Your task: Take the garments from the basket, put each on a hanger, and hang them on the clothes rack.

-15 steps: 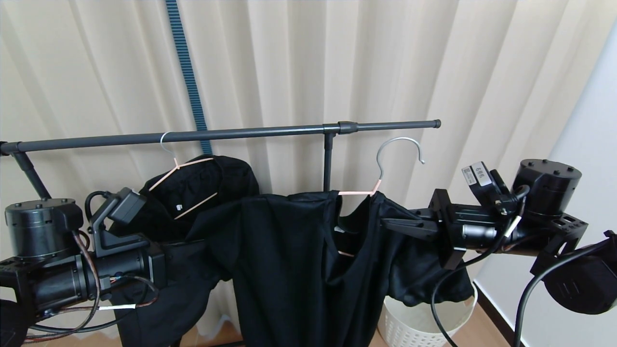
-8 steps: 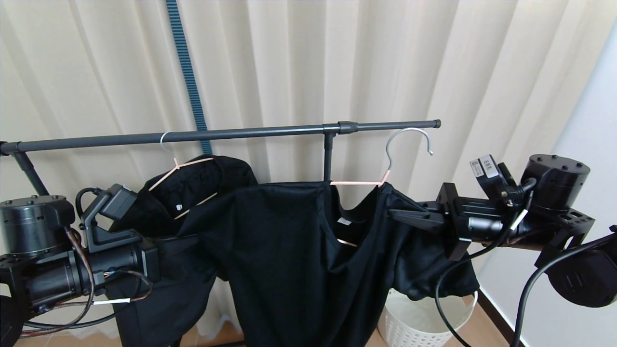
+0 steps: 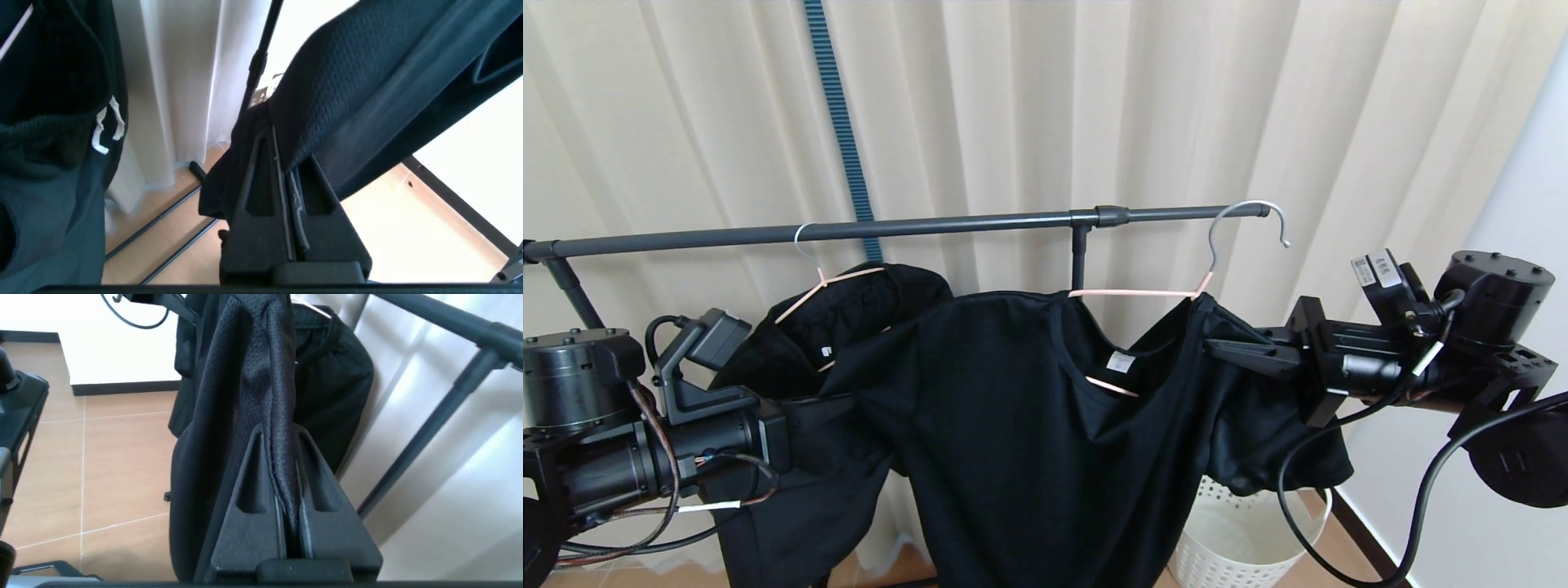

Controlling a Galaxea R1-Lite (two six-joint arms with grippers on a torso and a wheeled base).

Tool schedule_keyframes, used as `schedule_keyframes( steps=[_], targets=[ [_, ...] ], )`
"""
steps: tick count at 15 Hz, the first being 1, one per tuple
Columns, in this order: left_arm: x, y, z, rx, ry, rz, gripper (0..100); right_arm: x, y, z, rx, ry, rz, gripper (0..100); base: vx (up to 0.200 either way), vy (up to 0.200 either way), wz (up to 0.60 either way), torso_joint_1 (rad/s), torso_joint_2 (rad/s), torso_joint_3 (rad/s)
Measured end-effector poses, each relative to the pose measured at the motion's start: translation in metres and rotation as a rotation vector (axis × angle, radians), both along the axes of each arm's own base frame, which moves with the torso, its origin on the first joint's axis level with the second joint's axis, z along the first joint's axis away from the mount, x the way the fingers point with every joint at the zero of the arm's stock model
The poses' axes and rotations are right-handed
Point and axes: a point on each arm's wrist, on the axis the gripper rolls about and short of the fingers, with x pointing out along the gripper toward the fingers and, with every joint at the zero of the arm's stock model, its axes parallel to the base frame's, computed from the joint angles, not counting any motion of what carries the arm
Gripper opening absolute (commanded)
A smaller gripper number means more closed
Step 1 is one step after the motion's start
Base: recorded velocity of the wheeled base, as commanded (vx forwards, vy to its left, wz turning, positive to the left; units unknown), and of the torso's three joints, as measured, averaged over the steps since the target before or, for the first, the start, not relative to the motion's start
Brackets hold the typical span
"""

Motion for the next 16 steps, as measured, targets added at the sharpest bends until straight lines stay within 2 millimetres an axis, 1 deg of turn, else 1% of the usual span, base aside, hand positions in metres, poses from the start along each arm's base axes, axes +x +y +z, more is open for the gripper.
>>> schedule_keyframes(
  steps=[2,7,8,14,16],
  targets=[
    [0.0,0.0002,0.0,0.0,0.0,0.001,0,0.0003,-0.003,0.003,0.008,-0.024,0.009,0,0.0,0.0,0.0,0.0,0.0,0.0],
    [-0.0008,0.0005,-0.0007,0.001,0.001,-0.001,0,0.0001,-0.0053,0.0027,0.017,-0.014,0.009,0,0.0,0.0,0.0,0.0,0.0,0.0],
    [-0.0011,0.0003,-0.0007,0.002,0.001,-0.002,100,0.0,-0.0053,0.0021,0.017,-0.012,0.008,0,0.0,0.0,0.0,0.0,0.0,0.0],
    [-0.003,-0.0007,-0.0004,-0.002,0.001,-0.011,100,0.001,-0.004,-0.0006,0.015,-0.004,0.01,0,0.0,0.0,0.0,0.0,0.0,0.0],
    [-0.0057,-0.0018,0.0031,-0.014,-0.003,-0.011,100,0.002,-0.0023,-0.0043,0.012,0.006,0.016,0,0.0,0.0,0.0,0.0,0.0,0.0]
  ],
)
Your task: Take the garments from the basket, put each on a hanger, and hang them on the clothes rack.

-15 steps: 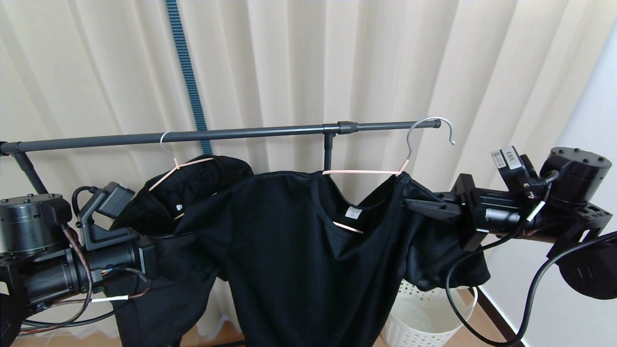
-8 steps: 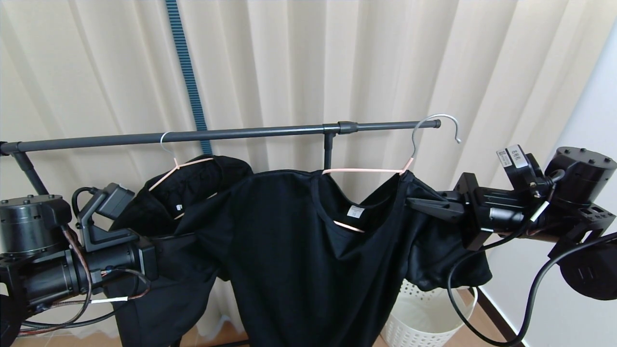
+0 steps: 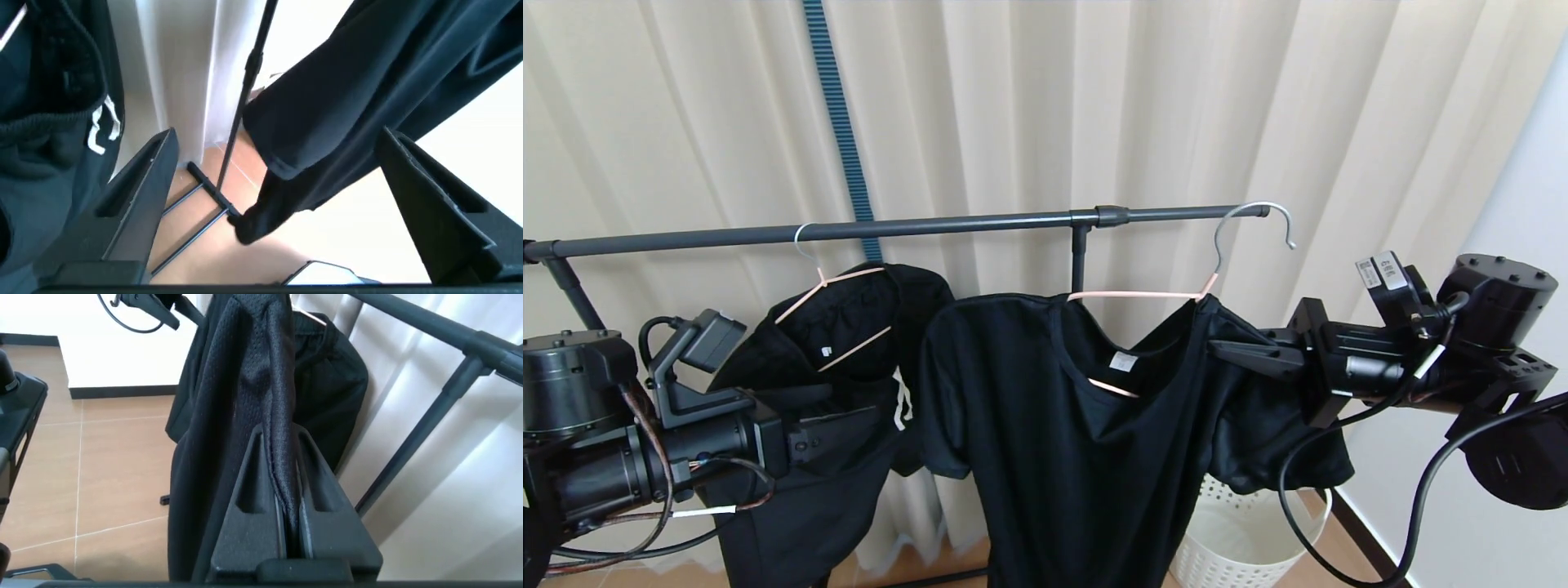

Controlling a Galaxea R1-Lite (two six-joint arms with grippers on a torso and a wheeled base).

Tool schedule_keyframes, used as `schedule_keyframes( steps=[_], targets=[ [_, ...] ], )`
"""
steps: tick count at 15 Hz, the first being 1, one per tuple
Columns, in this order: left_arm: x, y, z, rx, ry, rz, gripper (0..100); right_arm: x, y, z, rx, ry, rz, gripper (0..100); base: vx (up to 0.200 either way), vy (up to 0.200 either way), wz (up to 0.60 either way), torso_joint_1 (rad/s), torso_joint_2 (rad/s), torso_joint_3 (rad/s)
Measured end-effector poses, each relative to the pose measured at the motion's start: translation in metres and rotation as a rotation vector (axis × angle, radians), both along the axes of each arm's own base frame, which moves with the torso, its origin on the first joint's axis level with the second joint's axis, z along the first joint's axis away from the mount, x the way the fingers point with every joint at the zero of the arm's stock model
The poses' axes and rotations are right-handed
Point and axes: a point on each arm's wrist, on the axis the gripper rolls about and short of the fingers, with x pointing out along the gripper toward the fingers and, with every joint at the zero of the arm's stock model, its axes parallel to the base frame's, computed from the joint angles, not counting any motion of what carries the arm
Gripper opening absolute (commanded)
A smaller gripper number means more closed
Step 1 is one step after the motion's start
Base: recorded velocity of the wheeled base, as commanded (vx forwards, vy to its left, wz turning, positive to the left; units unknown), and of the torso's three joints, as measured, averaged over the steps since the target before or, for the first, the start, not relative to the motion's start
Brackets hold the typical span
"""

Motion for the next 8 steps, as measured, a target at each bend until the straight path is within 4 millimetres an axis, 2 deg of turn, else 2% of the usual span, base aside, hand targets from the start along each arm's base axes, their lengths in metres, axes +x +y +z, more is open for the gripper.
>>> schedule_keyframes(
  steps=[3,5,8],
  targets=[
    [-0.005,-0.008,0.014,-0.1,0.03,0.004,100,0.001,0.016,-0.013,-0.009,0.041,0.048,0,0.0,0.0,0.0,0.0,0.0,0.0],
    [-0.011,-0.017,0.033,-0.145,0.036,-0.018,100,0.001,0.03,-0.026,-0.019,0.081,0.087,0,0.0,0.0,0.0,0.0,0.0,0.0],
    [-0.025,-0.031,0.062,-0.129,0.133,-0.029,100,-0.001,0.044,-0.04,-0.032,0.127,0.131,0,0.0,0.0,0.0,0.0,0.0,0.0]
  ],
)
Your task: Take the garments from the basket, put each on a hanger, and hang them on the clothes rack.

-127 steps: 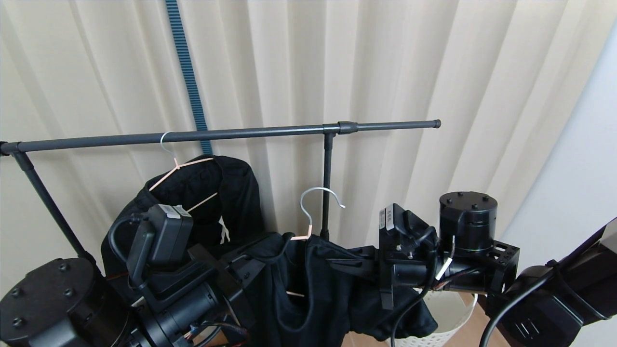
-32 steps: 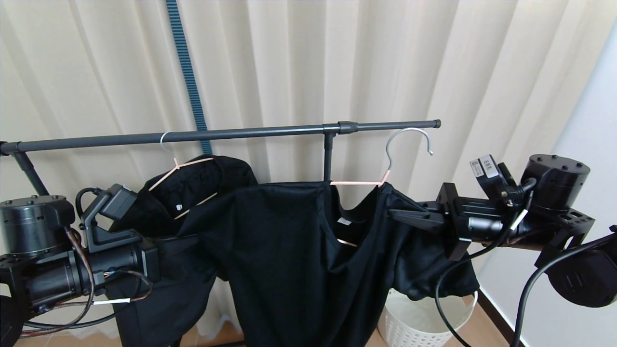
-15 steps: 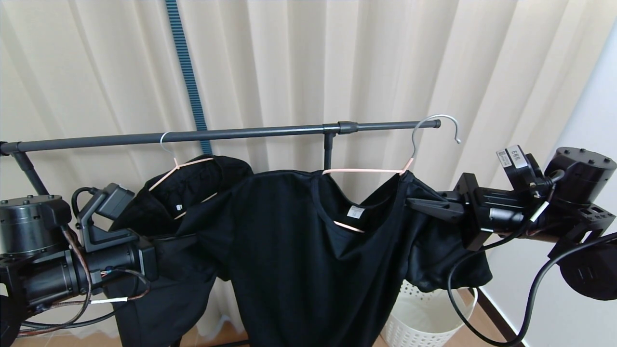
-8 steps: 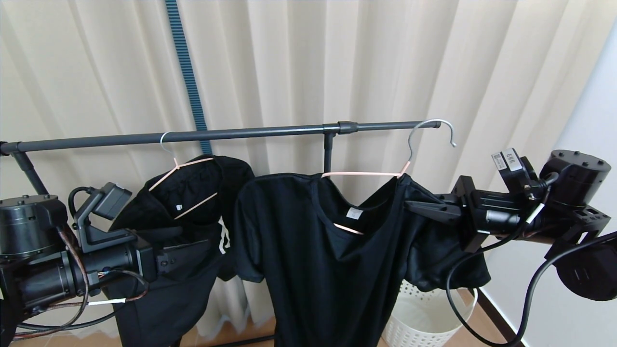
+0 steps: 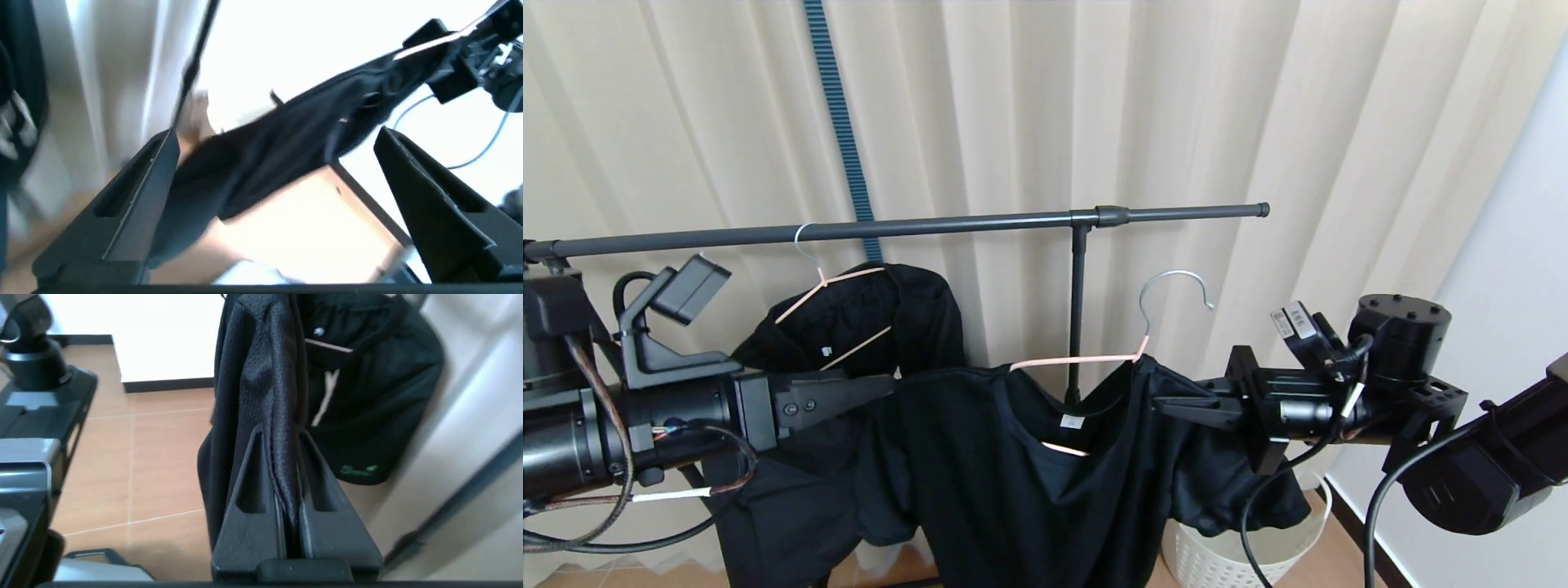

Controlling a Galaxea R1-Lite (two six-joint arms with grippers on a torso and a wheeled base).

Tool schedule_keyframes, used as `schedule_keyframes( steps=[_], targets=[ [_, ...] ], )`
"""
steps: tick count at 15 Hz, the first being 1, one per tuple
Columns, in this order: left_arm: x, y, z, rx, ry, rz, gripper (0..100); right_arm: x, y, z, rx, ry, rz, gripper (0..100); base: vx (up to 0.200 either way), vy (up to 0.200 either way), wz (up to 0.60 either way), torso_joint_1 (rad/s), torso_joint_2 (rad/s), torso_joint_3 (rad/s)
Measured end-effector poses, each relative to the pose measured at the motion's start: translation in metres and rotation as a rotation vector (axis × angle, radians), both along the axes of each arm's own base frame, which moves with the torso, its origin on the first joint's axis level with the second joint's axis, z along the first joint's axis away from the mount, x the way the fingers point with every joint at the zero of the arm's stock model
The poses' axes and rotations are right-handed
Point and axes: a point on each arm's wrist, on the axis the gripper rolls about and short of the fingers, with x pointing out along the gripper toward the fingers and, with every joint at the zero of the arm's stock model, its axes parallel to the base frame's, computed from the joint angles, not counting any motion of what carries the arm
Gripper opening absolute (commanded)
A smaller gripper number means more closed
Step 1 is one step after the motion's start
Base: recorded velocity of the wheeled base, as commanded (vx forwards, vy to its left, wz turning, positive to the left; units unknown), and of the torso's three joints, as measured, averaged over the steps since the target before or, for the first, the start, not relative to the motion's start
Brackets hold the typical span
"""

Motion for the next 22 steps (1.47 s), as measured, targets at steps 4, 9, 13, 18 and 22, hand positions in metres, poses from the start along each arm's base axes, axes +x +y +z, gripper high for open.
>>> schedule_keyframes(
  steps=[4,9,13,18,22],
  targets=[
    [-0.012,-0.027,0.047,0.13,-0.091,-0.053,100,-0.006,0.014,-0.01,-0.013,0.035,0.044,0,0.0,0.0,0.0,0.0,0.0,0.0],
    [-0.013,-0.045,0.049,0.314,-0.265,-0.22,100,-0.01,0.016,-0.013,-0.019,0.043,0.053,0,0.0,0.0,0.0,0.0,0.0,0.0],
    [-0.007,-0.053,0.028,0.4,-0.3,-0.342,100,-0.012,0.016,-0.012,-0.017,0.039,0.054,0,0.0,0.0,0.0,0.0,0.0,0.0],
    [-0.007,-0.057,0.019,0.317,-0.292,-0.505,100,-0.021,0.021,-0.008,-0.018,0.021,0.082,0,0.0,0.0,0.0,0.0,0.0,0.0],
    [-0.007,-0.056,0.017,0.274,-0.296,-0.553,100,-0.027,0.026,-0.004,-0.014,0.007,0.103,0,0.0,0.0,0.0,0.0,0.0,0.0]
  ],
)
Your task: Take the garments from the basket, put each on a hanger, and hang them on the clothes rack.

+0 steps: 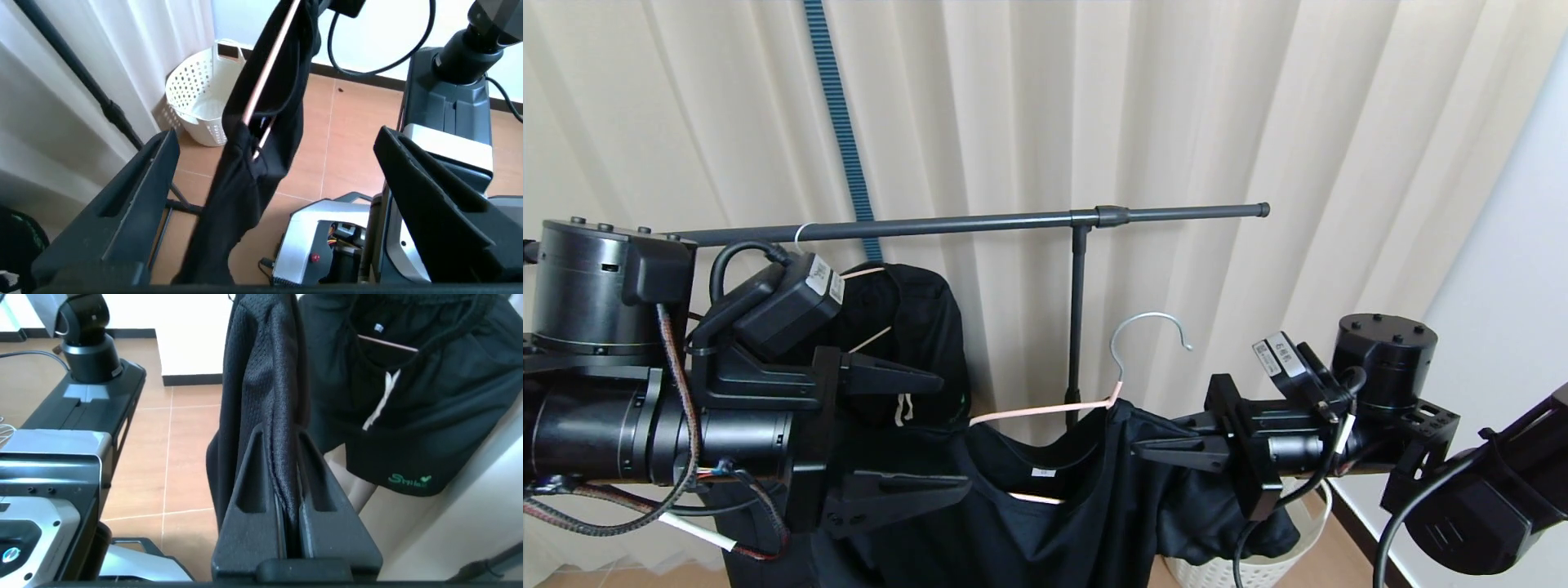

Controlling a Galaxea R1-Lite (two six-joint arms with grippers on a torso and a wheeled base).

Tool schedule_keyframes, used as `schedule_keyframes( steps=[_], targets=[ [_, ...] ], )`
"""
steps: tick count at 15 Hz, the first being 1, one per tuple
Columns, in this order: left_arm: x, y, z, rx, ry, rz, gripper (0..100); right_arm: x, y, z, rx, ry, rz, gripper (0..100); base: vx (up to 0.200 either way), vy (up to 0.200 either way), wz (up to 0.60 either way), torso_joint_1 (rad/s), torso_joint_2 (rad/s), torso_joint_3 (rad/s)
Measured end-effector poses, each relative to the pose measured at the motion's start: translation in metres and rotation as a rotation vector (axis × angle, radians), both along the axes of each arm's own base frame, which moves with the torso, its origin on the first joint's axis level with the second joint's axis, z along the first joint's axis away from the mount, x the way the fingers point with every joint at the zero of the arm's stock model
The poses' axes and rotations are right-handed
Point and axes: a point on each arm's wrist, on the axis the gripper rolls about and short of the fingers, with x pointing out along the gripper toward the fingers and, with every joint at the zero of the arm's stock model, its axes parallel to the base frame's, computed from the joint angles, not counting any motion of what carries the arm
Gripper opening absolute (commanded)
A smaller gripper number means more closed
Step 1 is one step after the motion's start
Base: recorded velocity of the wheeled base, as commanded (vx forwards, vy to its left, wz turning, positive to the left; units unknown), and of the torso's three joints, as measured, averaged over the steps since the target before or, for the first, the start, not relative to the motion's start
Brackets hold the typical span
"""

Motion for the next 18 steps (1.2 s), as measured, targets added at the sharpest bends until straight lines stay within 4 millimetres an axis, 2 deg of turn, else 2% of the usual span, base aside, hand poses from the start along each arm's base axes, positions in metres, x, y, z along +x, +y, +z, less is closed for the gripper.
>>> schedule_keyframes(
  steps=[3,11,18],
  targets=[
    [0.003,0.0,-0.002,-0.01,0.001,-0.009,100,-0.001,0.0,0.0,0.0,0.0,0.003,0,0.0,0.0,0.0,0.0,0.0,0.0],
    [0.022,-0.008,-0.021,0.006,0.041,-0.013,100,-0.006,-0.001,0.008,0.008,-0.02,0.003,0,0.0,0.0,0.0,0.0,0.0,0.0],
    [0.025,-0.01,-0.04,0.053,0.061,-0.031,100,-0.011,-0.004,0.016,0.019,-0.046,0.001,0,0.0,0.0,0.0,0.0,0.0,0.0]
  ],
)
